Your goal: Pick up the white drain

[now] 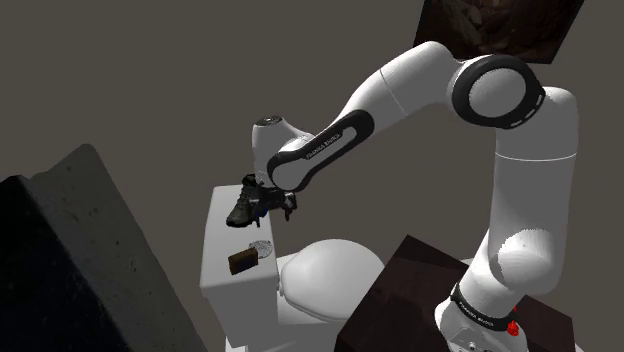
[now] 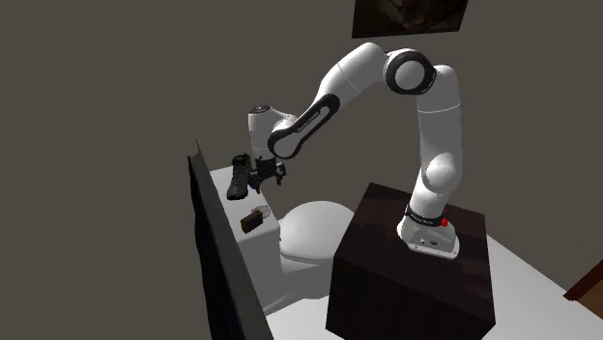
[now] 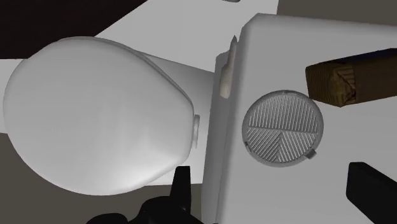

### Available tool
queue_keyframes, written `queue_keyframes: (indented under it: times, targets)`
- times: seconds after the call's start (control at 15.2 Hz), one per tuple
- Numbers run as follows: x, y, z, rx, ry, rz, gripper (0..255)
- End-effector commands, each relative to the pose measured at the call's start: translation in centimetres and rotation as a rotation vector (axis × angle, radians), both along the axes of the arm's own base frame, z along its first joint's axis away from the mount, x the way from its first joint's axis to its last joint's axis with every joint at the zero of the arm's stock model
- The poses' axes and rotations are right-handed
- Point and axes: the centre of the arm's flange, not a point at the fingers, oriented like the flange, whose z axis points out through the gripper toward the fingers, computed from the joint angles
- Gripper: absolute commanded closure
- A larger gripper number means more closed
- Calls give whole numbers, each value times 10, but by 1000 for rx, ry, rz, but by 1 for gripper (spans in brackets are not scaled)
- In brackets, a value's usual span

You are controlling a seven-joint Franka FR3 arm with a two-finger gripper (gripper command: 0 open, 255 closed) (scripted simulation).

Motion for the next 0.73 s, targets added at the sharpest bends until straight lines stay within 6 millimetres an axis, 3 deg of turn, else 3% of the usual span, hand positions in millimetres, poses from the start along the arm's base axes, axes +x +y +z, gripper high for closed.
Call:
queue_keyframes:
  times: [0.0, 0.26, 0.66]
  targets:
    - [17, 8, -19, -1, 6, -32, 0]
    - [50, 17, -61, -1, 20, -93, 0]
    - [54, 18, -92, -1, 21, -99, 0]
